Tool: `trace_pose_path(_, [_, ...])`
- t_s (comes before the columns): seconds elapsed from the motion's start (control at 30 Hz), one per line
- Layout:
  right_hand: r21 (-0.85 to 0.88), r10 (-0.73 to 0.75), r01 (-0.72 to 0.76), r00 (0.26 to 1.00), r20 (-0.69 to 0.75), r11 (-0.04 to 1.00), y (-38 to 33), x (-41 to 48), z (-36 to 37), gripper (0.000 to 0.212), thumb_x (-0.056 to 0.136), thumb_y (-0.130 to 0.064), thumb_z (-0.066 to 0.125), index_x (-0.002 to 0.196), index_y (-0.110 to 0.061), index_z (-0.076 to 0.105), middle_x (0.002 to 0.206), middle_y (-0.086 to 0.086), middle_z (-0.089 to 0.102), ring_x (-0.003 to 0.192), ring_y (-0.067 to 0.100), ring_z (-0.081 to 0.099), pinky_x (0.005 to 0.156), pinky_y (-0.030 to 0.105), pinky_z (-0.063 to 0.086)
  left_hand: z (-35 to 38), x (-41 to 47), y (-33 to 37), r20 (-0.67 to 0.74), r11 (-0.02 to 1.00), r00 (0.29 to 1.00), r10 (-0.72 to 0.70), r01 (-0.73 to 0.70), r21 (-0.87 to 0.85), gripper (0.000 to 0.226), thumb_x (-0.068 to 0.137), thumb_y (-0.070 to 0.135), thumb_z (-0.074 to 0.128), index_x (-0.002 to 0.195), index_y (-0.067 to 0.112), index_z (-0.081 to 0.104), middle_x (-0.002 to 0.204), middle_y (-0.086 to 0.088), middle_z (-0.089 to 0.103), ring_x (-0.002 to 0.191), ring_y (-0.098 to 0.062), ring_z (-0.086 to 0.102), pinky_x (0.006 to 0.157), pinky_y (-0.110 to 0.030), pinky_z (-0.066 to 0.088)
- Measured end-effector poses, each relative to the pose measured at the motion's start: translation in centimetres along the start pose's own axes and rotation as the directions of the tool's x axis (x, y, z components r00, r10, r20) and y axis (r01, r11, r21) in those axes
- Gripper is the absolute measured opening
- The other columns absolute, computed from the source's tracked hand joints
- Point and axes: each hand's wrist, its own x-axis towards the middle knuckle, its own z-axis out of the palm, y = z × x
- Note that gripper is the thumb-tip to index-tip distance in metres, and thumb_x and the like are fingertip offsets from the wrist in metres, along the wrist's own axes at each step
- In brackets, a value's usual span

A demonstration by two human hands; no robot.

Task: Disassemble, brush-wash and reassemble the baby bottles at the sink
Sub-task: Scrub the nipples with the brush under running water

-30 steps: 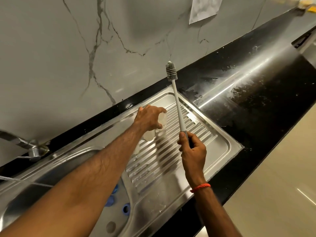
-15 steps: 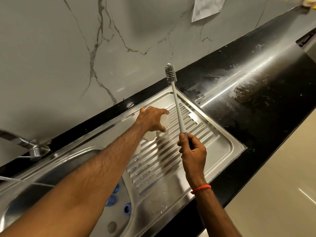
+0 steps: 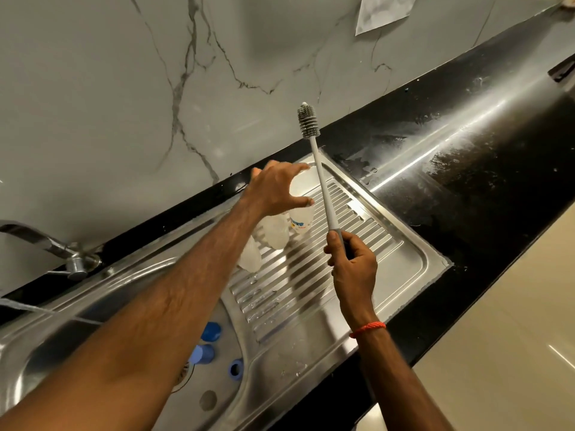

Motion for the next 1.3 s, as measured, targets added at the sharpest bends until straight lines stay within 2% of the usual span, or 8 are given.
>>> trace_pose_path(0.17, [-0.044,-0.056,0.062,0.991,0.125,0.997,-1.6,-0.4,1.3,0.016,0.096,-0.036,0.061,0.102,-0.024,0.069,0.085,0.001,0.07,0.074,0.018,0.065,0.064,0.027,0.056,-2.9,-4.2,-1.4,-0.134,0.999,0.99,-0.051,0.048,-0.024,0.068,0.085,0.06,0.068,0.142,0.031,0.046,0.132,0.001,0.06,0.131,-0.025,0.046,0.105,-0.057,0.035])
trace_pose_path(0.3, [-0.09,-0.079,0.105,0.963,0.259,0.99,-2.8,-2.1,3.0,0.011,0.097,-0.035,0.061,0.088,-0.033,0.068,0.079,0.001,0.07,0.068,0.017,0.066,0.061,0.033,0.058,-3.4,-10.5,-3.0,-0.256,0.99,0.957,-0.136,0.121,-0.076,0.067,0.084,0.054,0.071,0.142,0.027,0.052,0.135,0.0,0.061,0.13,-0.022,0.048,0.102,-0.053,0.041])
trace_pose_path(0.47, [-0.14,-0.069,0.132,0.921,0.383,0.981,-2.6,-4.6,5.1,0.015,0.097,-0.034,0.062,0.096,-0.022,0.07,0.078,-0.002,0.07,0.069,0.012,0.068,0.064,0.039,0.06,-2.7,-17.6,-4.8,-0.267,0.973,0.936,-0.23,0.215,-0.087,0.063,0.086,0.05,0.072,0.142,0.029,0.051,0.14,-0.001,0.056,0.133,-0.021,0.045,0.105,-0.051,0.037])
trace_pose_path(0.7, [-0.194,0.027,0.091,0.845,0.535,0.977,-1.4,-7.8,7.4,0.019,0.093,-0.02,0.067,0.101,-0.023,0.051,0.082,0.005,0.068,0.066,0.015,0.066,0.062,0.035,0.058,-0.6,-27.1,-6.8,-0.351,0.924,0.86,-0.371,0.305,-0.23,0.054,0.085,0.053,0.063,0.134,0.029,0.059,0.128,0.002,0.063,0.121,-0.017,0.052,0.099,-0.035,0.042])
trace_pose_path(0.8, [-0.214,0.063,0.077,0.813,0.579,0.974,-0.8,-9.3,8.3,0.021,0.09,-0.019,0.068,0.099,-0.025,0.05,0.079,0.007,0.068,0.061,0.015,0.061,0.053,0.028,0.051,1.3,-31.3,-7.3,-0.328,0.874,0.822,-0.466,0.369,-0.317,0.047,0.086,0.043,0.071,0.129,0.025,0.064,0.123,0.002,0.066,0.115,-0.017,0.055,0.098,-0.034,0.045])
trace_pose_path(1.0, [-0.289,0.112,0.121,0.73,0.674,0.95,0.8,-11.3,10.2,0.022,0.089,-0.045,0.07,0.096,-0.033,0.053,0.074,0.002,0.07,0.063,0.014,0.065,0.059,0.037,0.05,4.8,-39.2,-9.8,-0.214,0.722,0.711,-0.67,0.559,-0.406,0.041,0.084,0.042,0.075,0.122,0.027,0.067,0.116,0.002,0.069,0.112,-0.015,0.058,0.098,-0.036,0.049])
trace_pose_path(1.2, [-0.357,0.113,0.213,0.7,0.705,0.909,1.1,-13.2,11.5,0.02,0.091,-0.042,0.068,0.089,-0.024,0.062,0.07,0.0,0.068,0.059,0.018,0.059,0.057,0.032,0.047,7.0,-45.1,-13.5,-0.061,0.476,0.511,-0.857,0.742,-0.473,0.033,0.082,0.038,0.062,0.112,0.027,0.072,0.109,0.003,0.074,0.099,-0.018,0.069,0.089,-0.039,0.055])
trace_pose_path(1.3, [-0.386,0.121,0.235,0.699,0.705,0.892,1.5,-13.9,11.9,0.02,0.091,-0.044,0.068,0.095,-0.025,0.065,0.073,0.0,0.07,0.068,0.02,0.067,0.064,0.041,0.056,8.1,-47.5,-15.8,0.043,0.369,0.412,-0.91,0.854,-0.367,0.032,0.085,0.023,0.062,0.115,0.033,0.068,0.119,0.001,0.069,0.102,-0.025,0.068,0.088,-0.039,0.055])
